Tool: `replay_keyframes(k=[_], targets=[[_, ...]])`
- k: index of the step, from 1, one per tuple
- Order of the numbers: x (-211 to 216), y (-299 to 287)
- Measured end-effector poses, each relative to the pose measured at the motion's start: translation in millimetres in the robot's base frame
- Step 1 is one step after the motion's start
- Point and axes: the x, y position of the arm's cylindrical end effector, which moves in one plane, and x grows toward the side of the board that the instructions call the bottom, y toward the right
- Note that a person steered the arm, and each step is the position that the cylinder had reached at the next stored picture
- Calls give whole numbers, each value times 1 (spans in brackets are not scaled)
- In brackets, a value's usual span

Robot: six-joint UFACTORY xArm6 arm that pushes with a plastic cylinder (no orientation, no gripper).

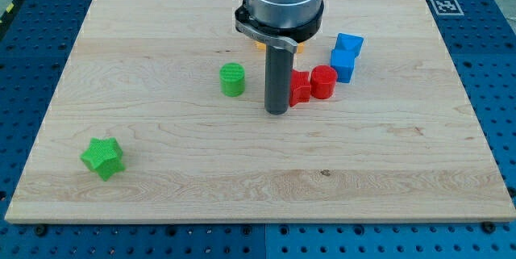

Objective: Move green circle towards green star

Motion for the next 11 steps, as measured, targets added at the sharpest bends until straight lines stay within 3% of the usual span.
replay_keyframes(k=[2, 4, 6, 11], targets=[[-6, 0], [-61, -32], [-61, -99], [-61, -133]])
